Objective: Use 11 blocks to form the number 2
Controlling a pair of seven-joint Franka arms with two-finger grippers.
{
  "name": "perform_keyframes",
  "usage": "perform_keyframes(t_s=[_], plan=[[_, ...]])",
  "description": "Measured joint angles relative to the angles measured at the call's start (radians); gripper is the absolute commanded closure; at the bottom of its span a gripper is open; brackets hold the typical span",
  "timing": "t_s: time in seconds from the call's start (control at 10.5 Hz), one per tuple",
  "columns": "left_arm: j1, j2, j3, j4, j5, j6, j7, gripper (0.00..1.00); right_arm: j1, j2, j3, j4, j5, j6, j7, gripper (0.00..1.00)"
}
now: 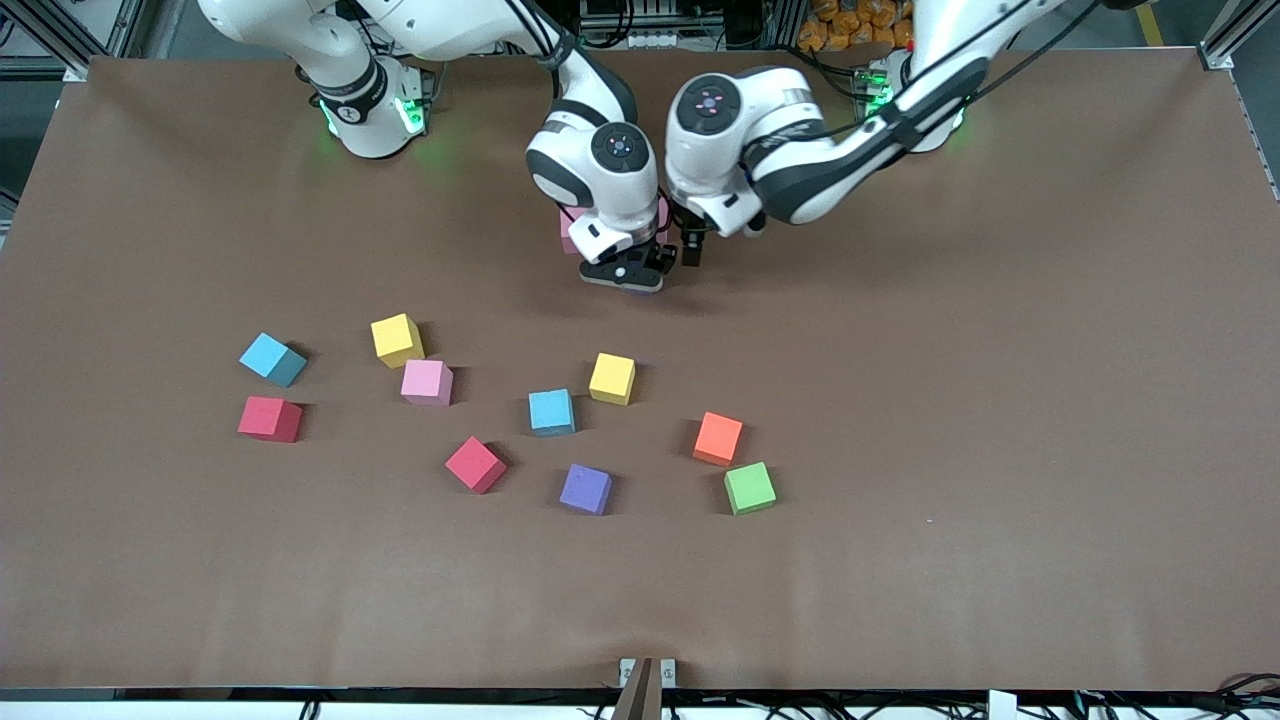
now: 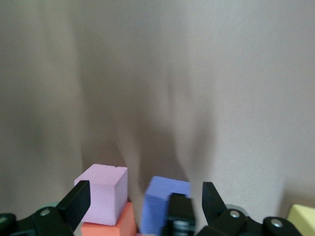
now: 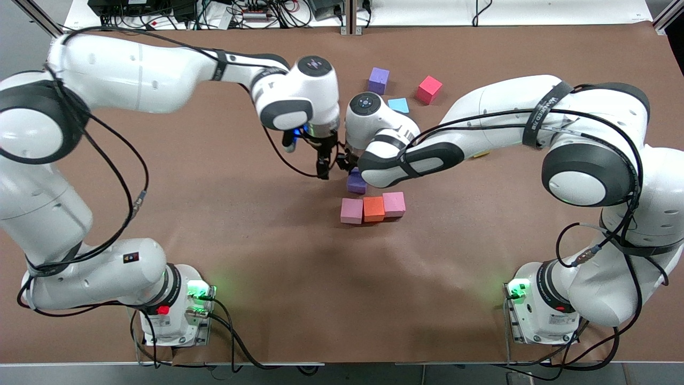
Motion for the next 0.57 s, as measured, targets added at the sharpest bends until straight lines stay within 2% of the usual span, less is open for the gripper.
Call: perform_keyframes(t_s=[0.29,0.57], plan=[[0.094,-0.003,-0.048,-0.015,0.009,-0.018,0.046,0.00,0.002,0.003,0.019,0.000,-0.001,0.000,-0.001,1.00],[0.205,-0.011,-0.048,-0.014,0.012,-0.025,0.247,0.00,0.003,0.004,0.034,-0.001,-0.003,-0.001,-0.003,1.00]])
